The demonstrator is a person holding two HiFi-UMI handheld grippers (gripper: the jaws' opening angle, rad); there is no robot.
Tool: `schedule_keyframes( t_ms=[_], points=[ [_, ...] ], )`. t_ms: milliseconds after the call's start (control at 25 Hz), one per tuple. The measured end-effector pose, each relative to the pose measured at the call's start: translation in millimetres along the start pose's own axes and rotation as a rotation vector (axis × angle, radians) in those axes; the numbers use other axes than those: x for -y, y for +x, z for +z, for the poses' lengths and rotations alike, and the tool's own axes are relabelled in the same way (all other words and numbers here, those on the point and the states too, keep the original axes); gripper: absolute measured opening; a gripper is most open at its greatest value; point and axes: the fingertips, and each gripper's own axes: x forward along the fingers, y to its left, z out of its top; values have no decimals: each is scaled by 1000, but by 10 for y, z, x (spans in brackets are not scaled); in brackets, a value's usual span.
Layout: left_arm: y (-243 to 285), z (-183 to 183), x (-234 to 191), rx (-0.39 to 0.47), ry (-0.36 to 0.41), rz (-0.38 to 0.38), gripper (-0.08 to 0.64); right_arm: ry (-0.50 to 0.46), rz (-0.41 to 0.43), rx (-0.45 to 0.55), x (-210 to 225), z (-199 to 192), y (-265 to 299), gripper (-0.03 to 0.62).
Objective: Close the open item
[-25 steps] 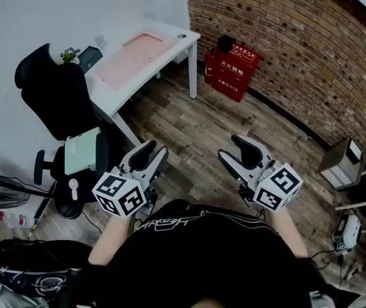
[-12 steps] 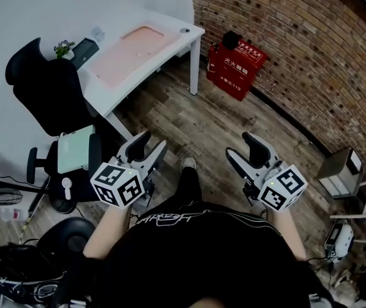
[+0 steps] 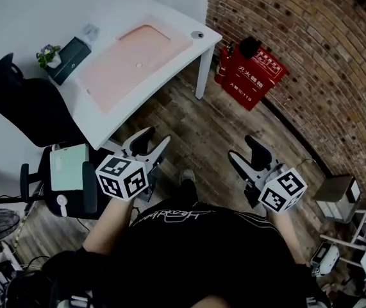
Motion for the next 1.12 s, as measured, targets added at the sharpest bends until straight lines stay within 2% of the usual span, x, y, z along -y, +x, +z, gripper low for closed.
schedule_keyframes(
  t_ms=[280,440,640,800,960,1120],
  points=[
    [666,626,-851,22,-16,54,238,-59,45,-39,663,533,1122,284],
    [837,807,-1137,13,-18,79,238,-75,67,-48,960,726,1593,284],
    [931,929,-1434,30,-40,152,238,-102,111,-97,1301,807,2150,285],
    [1018,1013,-1683,47,-81,246,238,-117,164,-145,1650,894,2693,285],
    [994,1184,-1897,122,-133,389,238,-154,258,-208,1893,977,3300,288],
    [1005,1292,-2080,158,-178,501,238,-177,313,-274,2094,961,3871,310]
  ],
)
